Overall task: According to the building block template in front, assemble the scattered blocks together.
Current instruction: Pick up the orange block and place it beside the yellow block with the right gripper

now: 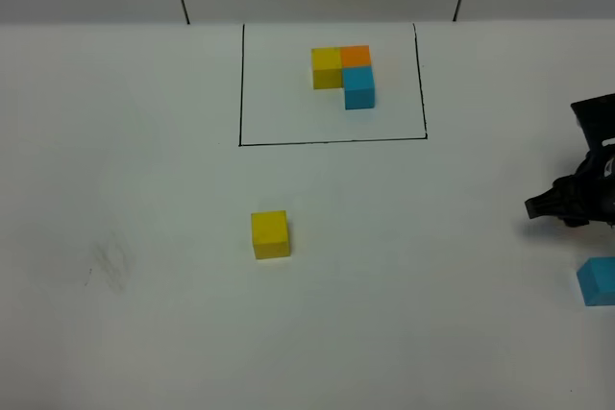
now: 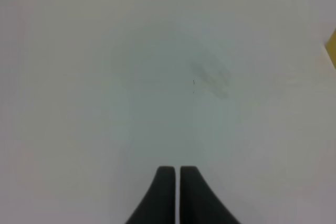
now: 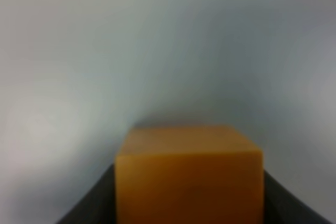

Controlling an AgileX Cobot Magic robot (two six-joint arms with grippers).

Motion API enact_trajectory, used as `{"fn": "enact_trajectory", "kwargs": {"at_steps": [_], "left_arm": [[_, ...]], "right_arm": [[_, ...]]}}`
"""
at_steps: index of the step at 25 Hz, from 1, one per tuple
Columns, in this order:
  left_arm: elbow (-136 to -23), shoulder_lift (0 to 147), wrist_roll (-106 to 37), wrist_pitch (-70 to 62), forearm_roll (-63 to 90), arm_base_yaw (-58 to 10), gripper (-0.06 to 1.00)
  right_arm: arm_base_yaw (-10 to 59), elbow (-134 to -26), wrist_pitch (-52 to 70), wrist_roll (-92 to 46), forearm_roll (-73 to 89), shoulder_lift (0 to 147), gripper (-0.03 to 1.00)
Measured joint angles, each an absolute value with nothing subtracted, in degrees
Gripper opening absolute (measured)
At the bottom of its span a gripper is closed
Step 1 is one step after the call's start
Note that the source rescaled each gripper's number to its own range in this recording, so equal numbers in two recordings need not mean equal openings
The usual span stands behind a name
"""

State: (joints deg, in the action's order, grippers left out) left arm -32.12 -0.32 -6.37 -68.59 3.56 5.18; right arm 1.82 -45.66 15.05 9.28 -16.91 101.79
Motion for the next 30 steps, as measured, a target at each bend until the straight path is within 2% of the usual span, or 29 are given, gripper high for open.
{"fn": "enact_trajectory", "kwargs": {"at_steps": [8, 13, 25, 30], "left_arm": [[-32.12, -0.32, -6.43, -68.59, 3.56, 5.18, 0.0], [-32.12, -0.32, -6.43, -68.59, 3.56, 5.18, 0.0], [-32.12, -0.32, -6.43, -68.59, 3.56, 5.18, 0.0], [-32.12, -0.32, -6.43, -68.59, 3.56, 5.18, 0.0]], "right_arm": [[2.28, -45.73, 19.35, 8.37, -16.91, 89.17, 0.47], [5.1, -45.73, 22.82, 1.92, -16.98, 83.12, 0.47], [16.89, -45.79, 35.7, -43.58, -16.67, 78.9, 0.47], [17.88, -45.79, 36.75, -48.1, -12.32, 78.77, 0.47]]}}
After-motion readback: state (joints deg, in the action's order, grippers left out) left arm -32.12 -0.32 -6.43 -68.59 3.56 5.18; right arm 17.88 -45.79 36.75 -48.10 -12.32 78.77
